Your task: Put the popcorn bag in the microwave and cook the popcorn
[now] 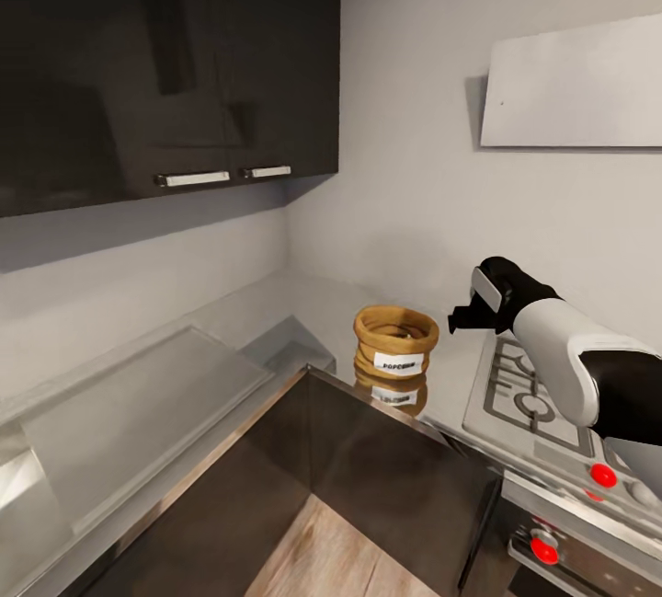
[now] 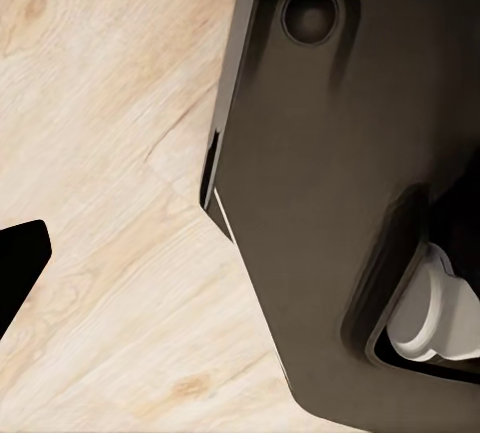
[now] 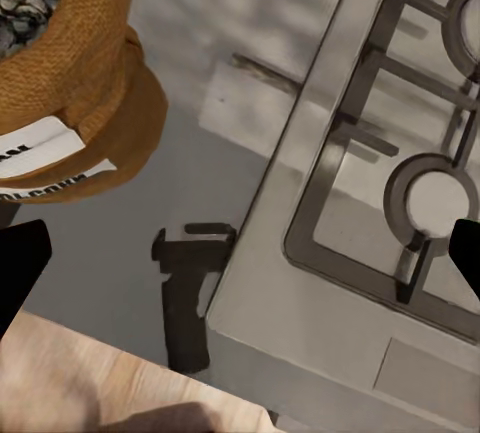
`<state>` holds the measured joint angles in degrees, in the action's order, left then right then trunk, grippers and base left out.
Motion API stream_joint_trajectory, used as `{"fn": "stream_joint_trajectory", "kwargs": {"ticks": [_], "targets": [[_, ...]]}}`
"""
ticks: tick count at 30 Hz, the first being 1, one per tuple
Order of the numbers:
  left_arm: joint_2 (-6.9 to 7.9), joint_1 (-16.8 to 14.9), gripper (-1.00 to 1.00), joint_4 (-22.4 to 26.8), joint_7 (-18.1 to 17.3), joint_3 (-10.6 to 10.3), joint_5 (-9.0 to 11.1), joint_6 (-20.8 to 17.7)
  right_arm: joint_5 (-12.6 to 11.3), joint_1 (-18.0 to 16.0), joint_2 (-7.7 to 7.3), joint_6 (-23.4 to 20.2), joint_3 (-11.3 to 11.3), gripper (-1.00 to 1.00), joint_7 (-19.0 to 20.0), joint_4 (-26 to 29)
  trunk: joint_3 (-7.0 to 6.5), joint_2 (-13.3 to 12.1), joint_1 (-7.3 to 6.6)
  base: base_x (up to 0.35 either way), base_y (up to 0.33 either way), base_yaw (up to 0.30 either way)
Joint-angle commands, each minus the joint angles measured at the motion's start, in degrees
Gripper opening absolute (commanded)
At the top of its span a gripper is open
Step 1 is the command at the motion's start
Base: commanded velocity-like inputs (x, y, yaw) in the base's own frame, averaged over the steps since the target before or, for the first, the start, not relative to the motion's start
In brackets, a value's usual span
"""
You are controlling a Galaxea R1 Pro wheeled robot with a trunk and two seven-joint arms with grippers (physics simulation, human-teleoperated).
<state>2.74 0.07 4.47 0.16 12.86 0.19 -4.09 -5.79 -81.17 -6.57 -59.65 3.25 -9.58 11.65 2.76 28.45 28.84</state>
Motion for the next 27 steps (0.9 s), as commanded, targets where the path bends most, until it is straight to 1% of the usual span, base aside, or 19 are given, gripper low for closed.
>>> {"fn": "stream_joint_trajectory", "kwargs": {"ticks": [1, 7, 14, 17, 23, 27], "targets": [[-0.04, 0.0, 1.0, 0.2, 0.0, 0.2, 0.0, -0.3, -0.6, 0.0, 0.04, -0.2, 0.3, 1.0, -0.4, 0.1, 0.11, 0.1, 0.03, 0.025, -0.002, 0.0], [-0.05, 0.0, 1.0, 0.1, 0.0, 0.2, 0.0, 0.0, -0.6, 0.0, 0.06, -0.2, 0.5, 1.0, -0.4, 0.0, 0.11, 0.1, 0.03, 0.204, -0.001, 0.0], [-0.09, 0.0, 1.0, 0.1, 0.0, 0.2, 0.0, 0.0, -0.6, 0.0, 0.09, -0.1, 0.4, 1.0, -0.4, 0.1, 0.11, 0.1, 0.03, 0.034, 0.0, 0.002], [-0.1, 0.0, 1.0, 0.2, 0.0, 0.2, 0.0, 0.0, -0.6, 0.0, 0.54, -0.1, 0.4, 1.0, -0.4, 0.1, 0.11, 0.1, 0.03, 0.002, 0.0, 0.141], [-0.1, 0.0, 1.0, 0.1, 0.0, 0.2, 0.0, 0.1, -0.6, 0.0, 0.92, -0.2, 0.4, 1.0, -0.4, 0.1, 0.11, 0.1, 0.03, 0.013, -0.004, 0.228], [-0.1, 0.0, 1.0, 0.2, 0.0, 0.2, 0.0, 0.1, -0.6, 0.0, 1.01, -0.2, 0.5, 1.0, -0.4, 0.0, 0.11, 0.1, 0.03, 0.159, -0.118, 0.055]]}}
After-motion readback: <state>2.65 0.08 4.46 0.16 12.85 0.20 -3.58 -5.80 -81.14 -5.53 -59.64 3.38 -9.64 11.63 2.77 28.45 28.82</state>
